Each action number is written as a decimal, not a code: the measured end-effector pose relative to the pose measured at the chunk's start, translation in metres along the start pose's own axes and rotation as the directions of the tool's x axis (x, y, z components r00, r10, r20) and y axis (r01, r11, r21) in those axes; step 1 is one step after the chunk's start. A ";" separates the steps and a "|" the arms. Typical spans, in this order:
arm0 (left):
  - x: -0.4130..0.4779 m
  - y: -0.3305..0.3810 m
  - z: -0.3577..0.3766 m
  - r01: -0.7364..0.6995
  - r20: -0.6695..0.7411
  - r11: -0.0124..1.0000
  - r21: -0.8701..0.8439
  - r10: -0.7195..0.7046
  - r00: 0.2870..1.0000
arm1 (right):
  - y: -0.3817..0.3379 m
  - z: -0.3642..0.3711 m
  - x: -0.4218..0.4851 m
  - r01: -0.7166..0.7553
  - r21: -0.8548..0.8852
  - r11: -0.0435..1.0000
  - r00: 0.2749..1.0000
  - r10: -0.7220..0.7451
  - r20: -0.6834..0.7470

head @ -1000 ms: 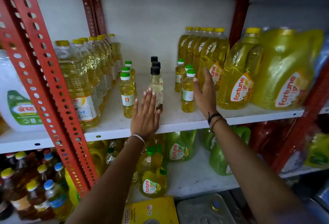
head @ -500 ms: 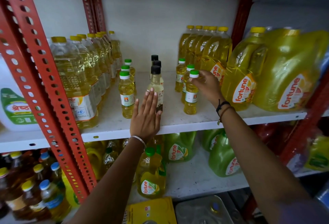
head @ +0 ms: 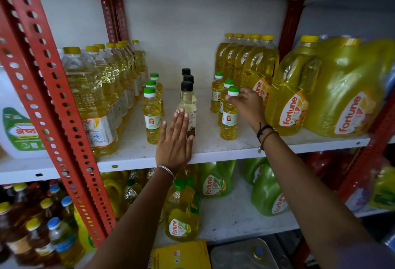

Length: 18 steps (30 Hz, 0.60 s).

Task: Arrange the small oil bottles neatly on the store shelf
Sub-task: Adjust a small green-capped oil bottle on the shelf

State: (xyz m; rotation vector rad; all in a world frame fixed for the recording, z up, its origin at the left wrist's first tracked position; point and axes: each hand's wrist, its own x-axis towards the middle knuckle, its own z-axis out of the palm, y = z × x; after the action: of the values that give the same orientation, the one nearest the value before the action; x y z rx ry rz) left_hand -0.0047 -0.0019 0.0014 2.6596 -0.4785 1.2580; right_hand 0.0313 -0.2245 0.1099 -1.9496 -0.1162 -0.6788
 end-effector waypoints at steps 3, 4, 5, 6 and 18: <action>0.000 0.000 0.000 -0.007 0.005 1.000 -0.001 0.007 1.000 | -0.004 -0.002 0.002 0.008 -0.118 0.993 0.997 -0.017 -0.075; 0.000 0.000 0.000 -0.008 0.006 1.000 0.002 0.008 1.000 | -0.006 -0.003 0.002 0.016 -0.161 0.987 0.995 -0.031 -0.094; 0.001 0.000 0.000 -0.008 0.008 1.000 0.004 0.008 1.000 | -0.007 -0.002 0.002 0.022 -0.192 0.981 0.994 -0.042 -0.105; 0.000 0.000 0.000 -0.008 0.010 1.000 0.005 0.008 1.000 | -0.008 -0.002 0.003 0.024 -0.210 0.977 0.993 -0.047 -0.107; 0.000 0.001 -0.002 0.003 0.036 1.000 0.022 -0.004 0.999 | -0.001 -0.004 -0.004 0.047 -0.095 0.994 0.999 -0.048 -0.007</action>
State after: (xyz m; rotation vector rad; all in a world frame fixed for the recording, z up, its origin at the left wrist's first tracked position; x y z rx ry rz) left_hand -0.0061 -0.0022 0.0023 2.7045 -0.4679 1.2233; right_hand 0.0261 -0.2263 0.1096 -2.0397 -0.1269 -0.7369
